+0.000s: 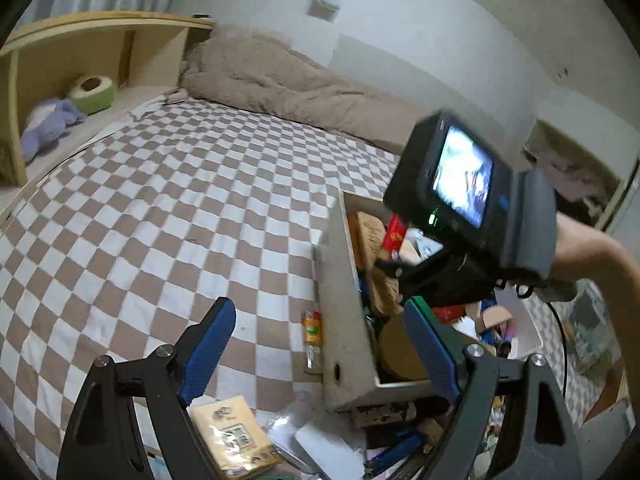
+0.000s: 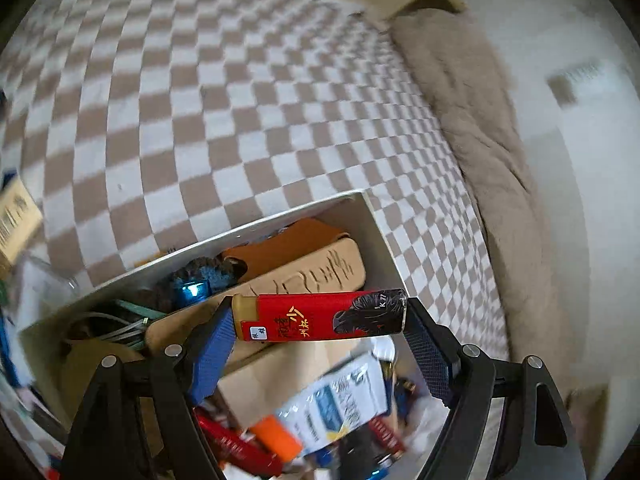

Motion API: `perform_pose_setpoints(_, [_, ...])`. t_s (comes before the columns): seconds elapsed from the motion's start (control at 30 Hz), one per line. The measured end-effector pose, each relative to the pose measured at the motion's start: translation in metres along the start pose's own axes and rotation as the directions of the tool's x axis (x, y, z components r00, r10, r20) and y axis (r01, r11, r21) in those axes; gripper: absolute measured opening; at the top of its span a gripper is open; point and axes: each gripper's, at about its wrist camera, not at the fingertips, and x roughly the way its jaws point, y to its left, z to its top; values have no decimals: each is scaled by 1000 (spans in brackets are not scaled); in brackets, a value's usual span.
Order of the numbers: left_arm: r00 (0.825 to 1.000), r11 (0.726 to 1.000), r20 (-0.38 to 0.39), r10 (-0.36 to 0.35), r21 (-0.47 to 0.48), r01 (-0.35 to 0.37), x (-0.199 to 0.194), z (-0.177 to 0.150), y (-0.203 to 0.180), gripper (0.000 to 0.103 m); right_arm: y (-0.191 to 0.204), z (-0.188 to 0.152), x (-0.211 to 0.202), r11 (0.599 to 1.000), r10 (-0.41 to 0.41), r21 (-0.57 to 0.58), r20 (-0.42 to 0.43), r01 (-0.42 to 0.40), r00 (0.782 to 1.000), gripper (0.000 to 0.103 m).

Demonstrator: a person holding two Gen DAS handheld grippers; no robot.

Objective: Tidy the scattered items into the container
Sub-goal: 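Carry the wooden lid and red lighter over the white box and release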

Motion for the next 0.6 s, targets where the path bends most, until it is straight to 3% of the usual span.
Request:
perform_pose_setpoints(0.27, [999,993,53,10,-121,-4,-18,4,35,87,12,23,14,995,1,-102,-28,-4,1000,82])
perform_pose_setpoints(0.37, [998,990,55,8,-138,-1,-20,3,41,87,18,24,14,990,-2,-140,-45,-5,999,101])
perform_pose_setpoints(0.6, [999,992,51,13,-123,-7,-18,5,41,87,19,22,1,991,-5,-133,-53,-2,999,102])
